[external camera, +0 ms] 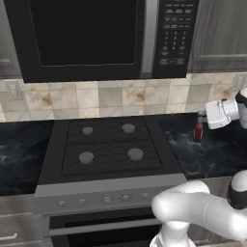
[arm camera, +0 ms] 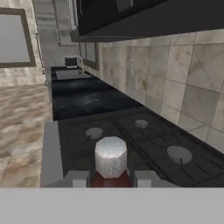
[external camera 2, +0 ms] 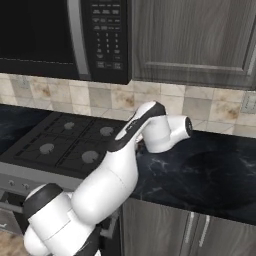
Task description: Collect the turmeric, ketchup, and shaker from the cabinet and place them next to the stove.
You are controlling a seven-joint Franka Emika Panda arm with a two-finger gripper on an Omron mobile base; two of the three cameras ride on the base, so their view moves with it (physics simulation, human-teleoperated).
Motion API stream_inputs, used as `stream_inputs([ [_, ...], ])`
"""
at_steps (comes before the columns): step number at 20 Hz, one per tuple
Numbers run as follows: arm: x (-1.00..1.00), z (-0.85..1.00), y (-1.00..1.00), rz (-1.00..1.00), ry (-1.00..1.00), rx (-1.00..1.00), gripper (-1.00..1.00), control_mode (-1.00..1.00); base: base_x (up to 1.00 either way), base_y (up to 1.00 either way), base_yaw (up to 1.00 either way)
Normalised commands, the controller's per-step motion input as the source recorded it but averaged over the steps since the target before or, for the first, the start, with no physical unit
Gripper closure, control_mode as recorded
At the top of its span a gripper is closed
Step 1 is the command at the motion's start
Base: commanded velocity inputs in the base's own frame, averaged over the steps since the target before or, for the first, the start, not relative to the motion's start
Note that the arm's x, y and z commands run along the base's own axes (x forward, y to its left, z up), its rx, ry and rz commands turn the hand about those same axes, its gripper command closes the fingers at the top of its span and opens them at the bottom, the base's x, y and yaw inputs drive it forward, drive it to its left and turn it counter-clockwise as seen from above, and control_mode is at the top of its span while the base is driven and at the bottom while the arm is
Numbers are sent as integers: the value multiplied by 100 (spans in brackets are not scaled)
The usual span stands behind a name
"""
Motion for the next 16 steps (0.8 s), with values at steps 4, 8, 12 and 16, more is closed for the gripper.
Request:
stream_inputs([
  [4, 48, -48, 0, 15, 0, 0, 100, -100, 0, 0, 0],
  [8, 35, -39, -1, 15, 0, 1, 100, -100, 0, 0, 0],
  [12, 18, -23, -2, 14, -2, 3, 100, -100, 0, 0, 0],
  [16, 6, -8, 0, 12, -3, 2, 100, -100, 0, 0, 0],
])
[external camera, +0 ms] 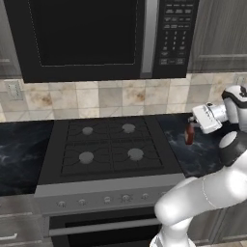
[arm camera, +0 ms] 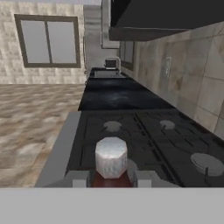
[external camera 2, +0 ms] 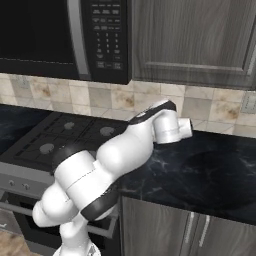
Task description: Collect the turmeric, ketchup, and shaker from the cabinet and place them next to the stove.
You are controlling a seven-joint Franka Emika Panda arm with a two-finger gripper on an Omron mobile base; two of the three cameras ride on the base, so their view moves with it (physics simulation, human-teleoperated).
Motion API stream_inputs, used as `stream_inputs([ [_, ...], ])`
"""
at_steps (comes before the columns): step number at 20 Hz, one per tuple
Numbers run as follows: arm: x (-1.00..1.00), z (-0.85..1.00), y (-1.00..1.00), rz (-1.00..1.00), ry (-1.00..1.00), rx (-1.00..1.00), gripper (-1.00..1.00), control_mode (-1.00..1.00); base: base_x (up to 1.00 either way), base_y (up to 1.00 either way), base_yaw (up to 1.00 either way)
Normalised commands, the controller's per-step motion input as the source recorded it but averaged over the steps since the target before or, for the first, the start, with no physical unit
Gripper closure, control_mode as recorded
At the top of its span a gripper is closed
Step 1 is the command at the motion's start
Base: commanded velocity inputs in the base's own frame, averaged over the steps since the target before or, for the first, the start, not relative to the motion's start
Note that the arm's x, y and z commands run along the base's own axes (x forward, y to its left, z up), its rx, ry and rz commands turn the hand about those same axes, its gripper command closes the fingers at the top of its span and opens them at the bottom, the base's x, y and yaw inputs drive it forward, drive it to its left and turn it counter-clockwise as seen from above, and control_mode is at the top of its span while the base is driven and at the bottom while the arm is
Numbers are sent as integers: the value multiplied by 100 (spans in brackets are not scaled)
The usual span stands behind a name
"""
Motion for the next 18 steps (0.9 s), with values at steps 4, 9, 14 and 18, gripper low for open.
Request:
stream_inputs([
  [4, 4, -5, 0, 10, -4, 0, 100, -100, 0, 0, 0],
  [9, 17, -12, 0, 8, -1, 0, 100, -100, 0, 0, 0],
  [14, 20, -16, 0, 6, 0, 0, 100, -100, 0, 0, 0],
  [18, 21, -14, 0, 4, 0, 3, 100, -100, 0, 0, 0],
])
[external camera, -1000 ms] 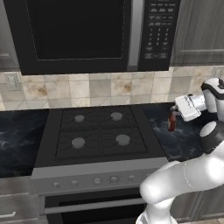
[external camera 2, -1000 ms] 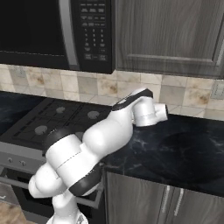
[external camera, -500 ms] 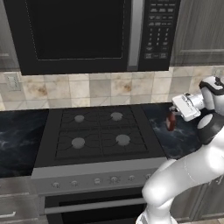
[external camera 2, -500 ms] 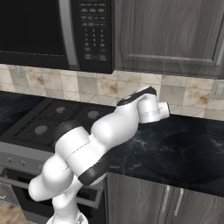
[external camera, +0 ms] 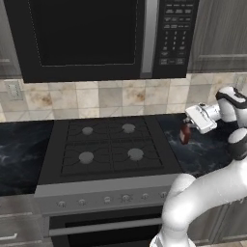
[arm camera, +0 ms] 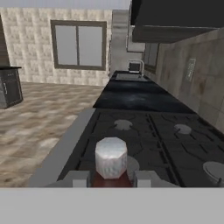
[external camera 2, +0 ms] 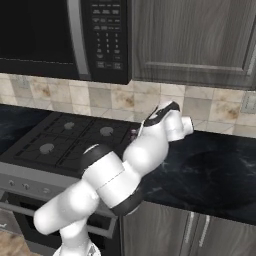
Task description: Collect the turmeric, ketchup, and shaker from the cabinet and place them next to the stove.
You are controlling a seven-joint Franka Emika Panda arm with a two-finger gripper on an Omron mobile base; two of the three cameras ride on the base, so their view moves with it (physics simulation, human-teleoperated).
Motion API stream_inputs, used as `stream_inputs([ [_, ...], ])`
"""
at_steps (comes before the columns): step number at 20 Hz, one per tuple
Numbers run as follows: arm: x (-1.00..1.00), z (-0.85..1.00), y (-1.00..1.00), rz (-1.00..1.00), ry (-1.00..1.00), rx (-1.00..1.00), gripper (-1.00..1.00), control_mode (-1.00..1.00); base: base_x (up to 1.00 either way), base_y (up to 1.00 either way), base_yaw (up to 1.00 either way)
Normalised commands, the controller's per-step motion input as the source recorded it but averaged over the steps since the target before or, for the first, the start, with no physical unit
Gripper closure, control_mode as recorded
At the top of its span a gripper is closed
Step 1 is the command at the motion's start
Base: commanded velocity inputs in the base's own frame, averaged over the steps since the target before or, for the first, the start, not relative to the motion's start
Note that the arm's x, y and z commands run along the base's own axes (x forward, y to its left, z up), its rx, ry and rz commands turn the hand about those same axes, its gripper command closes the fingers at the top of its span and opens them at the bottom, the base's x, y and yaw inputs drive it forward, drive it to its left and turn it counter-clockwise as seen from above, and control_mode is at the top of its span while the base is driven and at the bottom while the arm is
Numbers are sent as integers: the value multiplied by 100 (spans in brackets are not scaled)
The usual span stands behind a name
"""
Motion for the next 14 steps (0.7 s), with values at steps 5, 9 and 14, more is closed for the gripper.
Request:
stream_inputs([
  [5, 16, -18, 0, 4, 2, 5, 100, -100, 0, 0, 0],
  [9, 11, -24, 0, 5, 2, 6, 100, -100, 0, 0, 0],
  [14, 4, -22, 0, 5, 0, 3, 100, -100, 0, 0, 0],
])
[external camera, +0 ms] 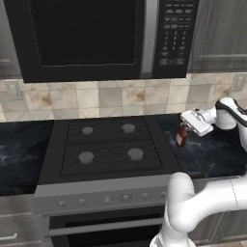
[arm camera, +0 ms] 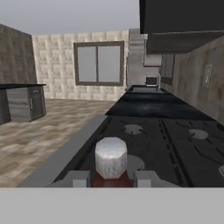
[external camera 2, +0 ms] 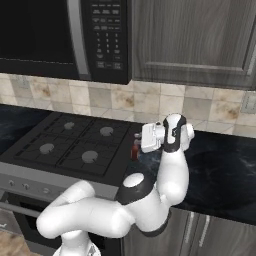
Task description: Collect the turmeric, ketchup, and shaker from the cabinet and place them next to the stove.
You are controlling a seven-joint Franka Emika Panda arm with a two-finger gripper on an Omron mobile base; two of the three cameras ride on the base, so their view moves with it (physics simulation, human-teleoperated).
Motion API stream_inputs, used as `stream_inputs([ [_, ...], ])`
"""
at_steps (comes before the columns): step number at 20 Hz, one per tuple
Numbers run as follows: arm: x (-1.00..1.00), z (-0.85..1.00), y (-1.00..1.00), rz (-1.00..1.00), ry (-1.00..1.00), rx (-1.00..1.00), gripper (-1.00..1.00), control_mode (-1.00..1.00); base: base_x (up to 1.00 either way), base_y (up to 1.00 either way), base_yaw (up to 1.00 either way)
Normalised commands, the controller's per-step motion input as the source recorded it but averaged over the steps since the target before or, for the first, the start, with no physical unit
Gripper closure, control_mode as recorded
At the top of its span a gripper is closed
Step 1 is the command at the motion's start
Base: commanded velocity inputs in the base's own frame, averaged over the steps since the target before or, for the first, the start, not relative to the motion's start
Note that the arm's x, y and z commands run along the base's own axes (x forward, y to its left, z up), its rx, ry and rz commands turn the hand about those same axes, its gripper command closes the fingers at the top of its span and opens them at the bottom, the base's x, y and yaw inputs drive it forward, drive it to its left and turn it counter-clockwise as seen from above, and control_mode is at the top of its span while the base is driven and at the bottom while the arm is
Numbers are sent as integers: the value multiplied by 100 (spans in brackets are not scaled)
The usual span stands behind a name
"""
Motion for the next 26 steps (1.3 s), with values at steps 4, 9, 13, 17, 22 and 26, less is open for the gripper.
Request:
stream_inputs([
  [4, 0, -14, 0, 2, 0, 0, 100, -100, 0, 0, 0],
  [9, 1, -5, 0, 0, 2, 0, 100, -100, 0, 0, 0],
  [13, 4, -10, 0, 0, 3, 0, 100, -100, 0, 0, 0],
  [17, 10, -14, 0, 0, 3, 0, 100, -100, 0, 0, 0],
  [22, 14, -15, 0, 0, 3, 0, 100, -100, 0, 0, 0],
  [26, 10, -16, 0, 0, 1, 0, 100, -100, 0, 0, 0],
])
